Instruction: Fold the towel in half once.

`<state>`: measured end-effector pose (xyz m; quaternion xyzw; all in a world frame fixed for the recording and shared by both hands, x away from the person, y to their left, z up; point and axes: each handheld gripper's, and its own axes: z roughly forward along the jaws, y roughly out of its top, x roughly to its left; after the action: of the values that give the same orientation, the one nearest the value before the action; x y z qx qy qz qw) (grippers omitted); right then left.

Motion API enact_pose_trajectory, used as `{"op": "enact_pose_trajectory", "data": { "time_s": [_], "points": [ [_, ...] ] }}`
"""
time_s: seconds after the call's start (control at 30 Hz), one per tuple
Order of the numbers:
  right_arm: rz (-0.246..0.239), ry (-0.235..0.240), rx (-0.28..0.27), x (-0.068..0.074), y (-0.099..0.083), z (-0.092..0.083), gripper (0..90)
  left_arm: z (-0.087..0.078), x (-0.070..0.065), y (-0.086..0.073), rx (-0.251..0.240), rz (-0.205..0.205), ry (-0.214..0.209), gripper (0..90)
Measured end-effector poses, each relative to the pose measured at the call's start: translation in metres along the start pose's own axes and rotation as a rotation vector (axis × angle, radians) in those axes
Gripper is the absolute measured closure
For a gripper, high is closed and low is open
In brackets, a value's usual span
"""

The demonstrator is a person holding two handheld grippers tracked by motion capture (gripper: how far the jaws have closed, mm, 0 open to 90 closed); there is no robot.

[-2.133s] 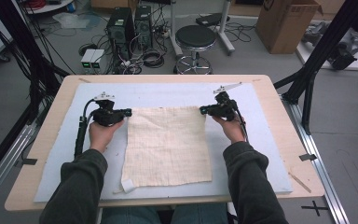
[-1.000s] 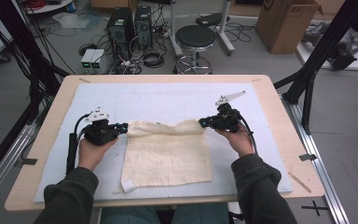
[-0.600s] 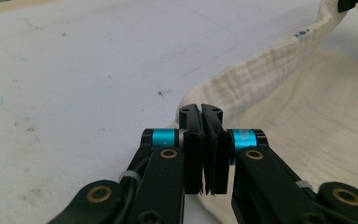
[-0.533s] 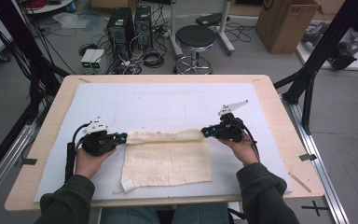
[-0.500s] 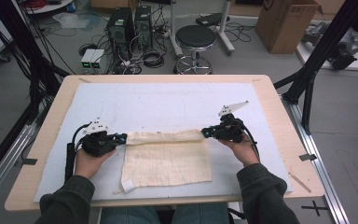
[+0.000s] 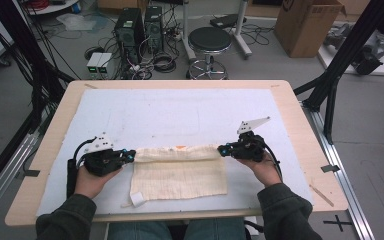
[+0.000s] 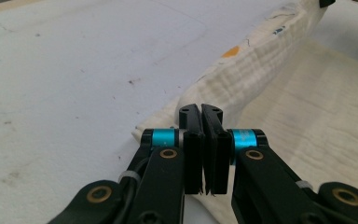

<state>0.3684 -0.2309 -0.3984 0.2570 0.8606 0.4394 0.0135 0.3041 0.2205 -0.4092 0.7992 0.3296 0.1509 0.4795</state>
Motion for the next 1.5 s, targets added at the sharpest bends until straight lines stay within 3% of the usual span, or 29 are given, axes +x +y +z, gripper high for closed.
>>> {"op": "enact_pose_trajectory", "data": {
  "time_s": [0.23,0.37,0.9,1.3,1.5],
  "points": [
    [-0.019,0.018,0.020,0.012,-0.008,0.001,85.0,-0.005,-0.008,-0.008,0.013,-0.001,-0.021,86.9],
    [-0.025,0.026,0.021,0.019,-0.013,-0.002,85.0,-0.011,-0.016,-0.012,0.013,0.025,-0.053,86.8],
    [-0.027,0.046,0.029,0.032,-0.034,-0.004,84.8,-0.019,-0.032,-0.031,0.022,0.055,-0.078,86.8],
    [-0.040,0.050,0.039,0.039,-0.034,-0.006,84.5,-0.027,-0.038,-0.034,0.021,0.072,-0.090,86.4],
    [-0.038,0.068,0.049,0.045,-0.038,-0.010,76.3,-0.036,-0.037,-0.032,-0.010,0.055,-0.132,74.3]
  ]
}}
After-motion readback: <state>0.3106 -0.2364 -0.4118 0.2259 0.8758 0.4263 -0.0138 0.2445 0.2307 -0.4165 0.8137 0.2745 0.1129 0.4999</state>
